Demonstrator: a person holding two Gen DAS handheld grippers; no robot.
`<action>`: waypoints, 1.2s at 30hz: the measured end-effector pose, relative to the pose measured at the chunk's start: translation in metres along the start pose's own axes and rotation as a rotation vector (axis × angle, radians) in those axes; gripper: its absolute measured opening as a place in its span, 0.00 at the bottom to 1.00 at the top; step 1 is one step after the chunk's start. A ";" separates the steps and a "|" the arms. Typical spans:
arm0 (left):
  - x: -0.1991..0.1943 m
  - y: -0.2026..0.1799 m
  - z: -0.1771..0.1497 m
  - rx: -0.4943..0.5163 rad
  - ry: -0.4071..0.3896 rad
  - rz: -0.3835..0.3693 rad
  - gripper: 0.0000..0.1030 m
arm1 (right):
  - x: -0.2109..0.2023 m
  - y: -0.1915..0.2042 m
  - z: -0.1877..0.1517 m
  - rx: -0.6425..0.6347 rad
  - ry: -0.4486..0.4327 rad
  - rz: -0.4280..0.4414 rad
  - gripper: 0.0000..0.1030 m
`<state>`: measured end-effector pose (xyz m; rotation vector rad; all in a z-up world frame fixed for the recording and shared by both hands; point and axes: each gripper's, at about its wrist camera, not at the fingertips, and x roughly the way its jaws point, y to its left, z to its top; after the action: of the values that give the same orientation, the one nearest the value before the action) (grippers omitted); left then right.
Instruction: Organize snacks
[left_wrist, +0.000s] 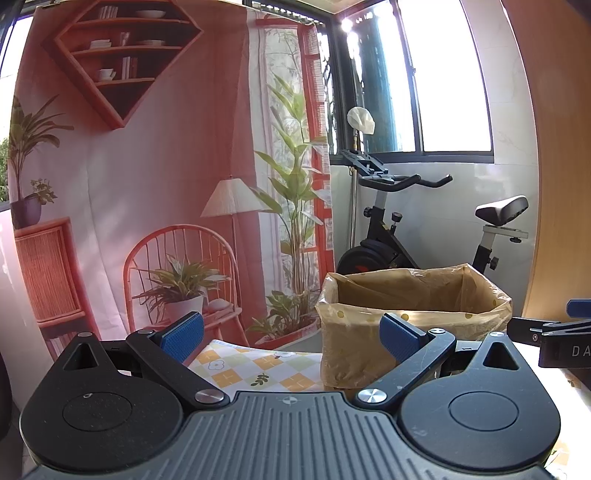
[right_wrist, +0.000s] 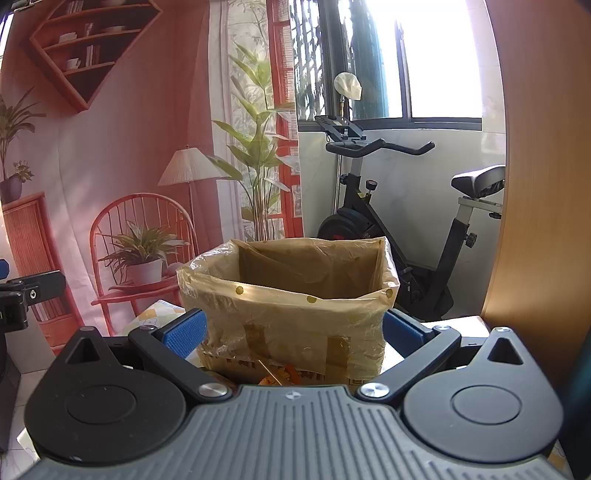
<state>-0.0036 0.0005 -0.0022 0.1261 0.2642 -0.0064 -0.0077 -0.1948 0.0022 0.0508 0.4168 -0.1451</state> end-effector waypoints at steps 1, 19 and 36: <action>0.000 0.000 0.000 0.000 0.000 0.000 0.99 | 0.000 0.000 0.000 -0.001 0.001 0.000 1.00; 0.000 0.000 0.000 -0.003 0.001 -0.002 0.99 | 0.001 0.001 -0.001 -0.002 0.002 0.002 1.00; 0.004 0.001 -0.003 -0.014 0.023 -0.016 0.99 | 0.003 0.002 -0.006 -0.006 0.002 0.015 1.00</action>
<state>-0.0003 0.0015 -0.0056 0.1101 0.2881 -0.0189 -0.0071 -0.1932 -0.0043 0.0485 0.4191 -0.1287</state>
